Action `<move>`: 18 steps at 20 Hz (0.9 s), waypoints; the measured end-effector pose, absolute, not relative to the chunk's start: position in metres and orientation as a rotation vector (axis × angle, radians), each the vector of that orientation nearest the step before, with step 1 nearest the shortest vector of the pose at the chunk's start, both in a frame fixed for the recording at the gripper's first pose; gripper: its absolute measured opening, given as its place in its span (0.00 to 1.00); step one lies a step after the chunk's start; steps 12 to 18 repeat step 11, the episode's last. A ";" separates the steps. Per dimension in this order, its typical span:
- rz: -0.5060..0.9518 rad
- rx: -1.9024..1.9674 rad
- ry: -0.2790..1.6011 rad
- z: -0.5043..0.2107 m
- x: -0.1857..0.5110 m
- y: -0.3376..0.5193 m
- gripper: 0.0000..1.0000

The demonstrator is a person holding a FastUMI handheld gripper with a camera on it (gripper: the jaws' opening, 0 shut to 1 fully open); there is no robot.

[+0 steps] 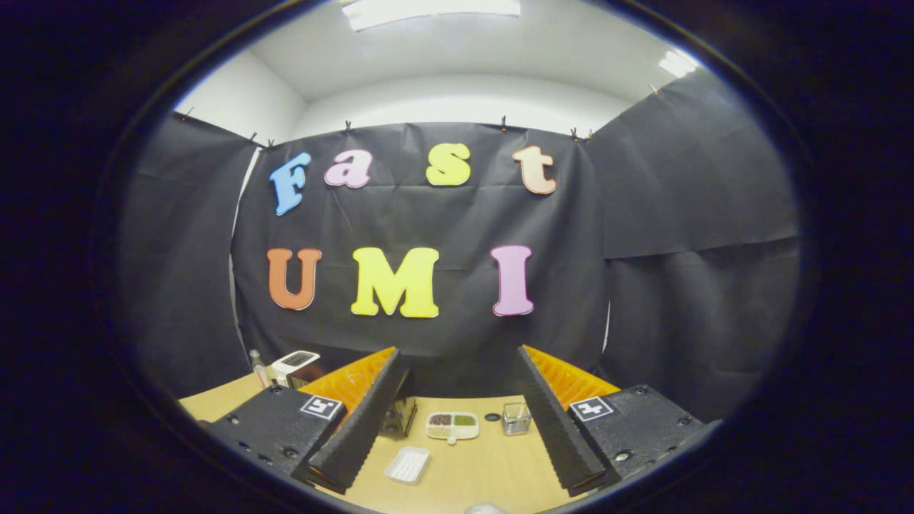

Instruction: Open the toaster oven, put the food inside, and close the toaster oven door.

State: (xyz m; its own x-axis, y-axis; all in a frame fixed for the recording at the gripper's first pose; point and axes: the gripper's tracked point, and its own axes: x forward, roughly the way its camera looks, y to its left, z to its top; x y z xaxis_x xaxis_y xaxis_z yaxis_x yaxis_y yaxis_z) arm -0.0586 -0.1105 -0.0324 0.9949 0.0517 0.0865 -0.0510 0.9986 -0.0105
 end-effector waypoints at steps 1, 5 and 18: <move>0.047 -0.005 -0.082 -0.036 -0.057 -0.113 1.00; 0.033 0.023 -0.048 -0.043 -0.052 -0.121 1.00; 0.029 0.027 -0.031 -0.046 -0.046 -0.119 1.00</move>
